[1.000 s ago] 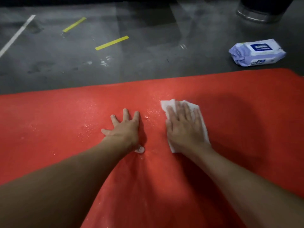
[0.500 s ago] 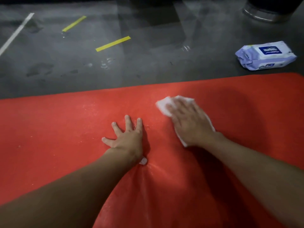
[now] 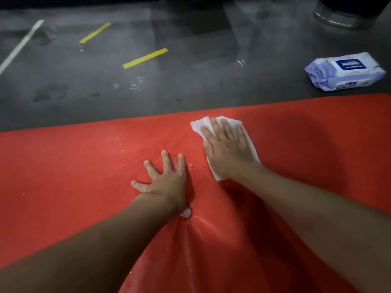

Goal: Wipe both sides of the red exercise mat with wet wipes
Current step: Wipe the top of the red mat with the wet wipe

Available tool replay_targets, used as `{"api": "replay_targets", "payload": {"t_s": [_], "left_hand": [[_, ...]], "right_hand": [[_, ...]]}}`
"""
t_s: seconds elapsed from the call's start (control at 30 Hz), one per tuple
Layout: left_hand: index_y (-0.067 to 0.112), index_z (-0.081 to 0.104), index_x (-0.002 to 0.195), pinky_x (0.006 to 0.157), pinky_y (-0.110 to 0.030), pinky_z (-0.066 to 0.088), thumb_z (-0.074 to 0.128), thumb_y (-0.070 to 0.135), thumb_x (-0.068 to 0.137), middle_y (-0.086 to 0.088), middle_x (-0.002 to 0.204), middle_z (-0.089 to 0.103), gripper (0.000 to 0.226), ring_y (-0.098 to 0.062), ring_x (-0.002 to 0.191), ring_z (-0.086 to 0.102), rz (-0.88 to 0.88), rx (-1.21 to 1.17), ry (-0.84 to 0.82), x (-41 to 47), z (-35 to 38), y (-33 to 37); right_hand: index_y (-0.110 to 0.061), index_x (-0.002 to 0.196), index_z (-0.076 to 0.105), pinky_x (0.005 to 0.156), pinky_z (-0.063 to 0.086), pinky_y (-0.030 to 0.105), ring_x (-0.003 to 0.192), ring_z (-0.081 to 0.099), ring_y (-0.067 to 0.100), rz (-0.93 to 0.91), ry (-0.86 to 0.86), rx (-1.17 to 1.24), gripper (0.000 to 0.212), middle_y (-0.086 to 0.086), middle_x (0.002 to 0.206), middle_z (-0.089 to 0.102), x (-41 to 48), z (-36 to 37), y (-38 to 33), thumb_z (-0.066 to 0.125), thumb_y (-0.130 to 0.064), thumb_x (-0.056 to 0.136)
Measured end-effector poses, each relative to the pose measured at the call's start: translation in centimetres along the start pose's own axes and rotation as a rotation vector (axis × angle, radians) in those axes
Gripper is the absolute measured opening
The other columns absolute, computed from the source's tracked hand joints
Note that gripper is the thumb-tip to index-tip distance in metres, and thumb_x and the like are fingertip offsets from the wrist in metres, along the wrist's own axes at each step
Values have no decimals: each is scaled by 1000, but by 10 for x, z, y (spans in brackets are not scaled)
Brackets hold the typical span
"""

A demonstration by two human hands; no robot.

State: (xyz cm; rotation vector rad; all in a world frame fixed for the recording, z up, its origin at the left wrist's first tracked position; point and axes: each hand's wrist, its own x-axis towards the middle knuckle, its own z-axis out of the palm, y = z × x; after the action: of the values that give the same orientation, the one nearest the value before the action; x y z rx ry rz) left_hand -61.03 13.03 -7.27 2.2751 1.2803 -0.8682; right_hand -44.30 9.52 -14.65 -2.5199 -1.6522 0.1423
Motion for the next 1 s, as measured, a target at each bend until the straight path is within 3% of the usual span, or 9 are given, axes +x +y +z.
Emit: {"api": "replay_targets", "payload": {"t_s": [0.07, 0.2, 0.4, 0.53, 0.7, 0.77, 0.83, 0.87, 1.0], "left_hand": [[35, -26, 150, 102, -80, 14, 87, 31, 69, -2, 152, -43, 139, -49, 141, -25, 7, 7, 0, 1, 0, -3], [36, -26, 149, 102, -81, 12, 88, 31, 67, -2, 151, -45, 141, -48, 140, -28, 29, -6, -7, 3, 2, -6], [39, -25, 149, 101, -81, 12, 88, 40, 65, 0, 152, -42, 141, -47, 141, -28, 64, 14, 19, 4, 4, -13], [39, -25, 149, 100, -83, 10, 88, 41, 64, 2, 152, -43, 142, -46, 140, -30, 77, 0, 22, 6, 6, -15], [34, -23, 151, 100, -83, 7, 88, 43, 63, 4, 154, -40, 142, -44, 141, -31, 107, -33, 42, 5, 9, -22], [25, -22, 152, 101, -82, 6, 88, 44, 62, 5, 155, -37, 143, -43, 142, -29, 111, -55, 63, 6, 11, -24], [17, -21, 152, 101, -82, 5, 88, 45, 61, 5, 157, -35, 145, -42, 142, -29, 112, -82, 82, 6, 12, -25], [15, -20, 152, 101, -82, 5, 88, 45, 61, 5, 157, -34, 145, -42, 142, -28, 113, -89, 88, 6, 12, -26], [14, -19, 153, 103, -80, 5, 86, 49, 63, 4, 158, -32, 142, -40, 143, -28, 132, -83, 105, 4, 13, -29]], "right_hand": [[-35, 156, 13, 121, 3, 49, 153, 2, 19, -107, -21, -61, 60, -3, 166, 5, 10, -7, 21, 6, -44, 97], [-32, 154, 20, 120, 4, 51, 152, 5, 21, 282, 67, -10, 53, 1, 166, 11, 41, -9, 29, 18, -41, 102], [-36, 155, 17, 120, 5, 51, 152, 9, 22, -67, -21, -40, 57, -2, 166, 11, 45, -9, 19, 11, -42, 99], [-33, 151, 26, 118, 8, 53, 149, 14, 26, 224, 70, -5, 50, 0, 163, 19, 55, -6, 0, 20, -41, 102], [-28, 153, 30, 118, 16, 51, 149, 23, 27, -342, 3, -127, 61, 4, 162, 25, 34, -7, -16, 12, -39, 96], [-25, 154, 28, 118, 16, 50, 148, 24, 29, -180, 57, -148, 57, 8, 162, 24, 46, -15, 8, 16, -33, 99], [-31, 155, 22, 120, 7, 49, 151, 11, 25, 129, 36, -35, 52, 3, 165, 13, 46, -10, 3, 19, -38, 103], [-33, 154, 21, 120, 5, 51, 152, 8, 23, 154, 48, -1, 52, 1, 166, 10, 42, -2, -13, 20, -41, 103], [-30, 154, 25, 120, 13, 54, 151, 16, 25, -316, 0, -98, 63, 0, 165, 18, 3, 2, -33, 9, -41, 94]]}}
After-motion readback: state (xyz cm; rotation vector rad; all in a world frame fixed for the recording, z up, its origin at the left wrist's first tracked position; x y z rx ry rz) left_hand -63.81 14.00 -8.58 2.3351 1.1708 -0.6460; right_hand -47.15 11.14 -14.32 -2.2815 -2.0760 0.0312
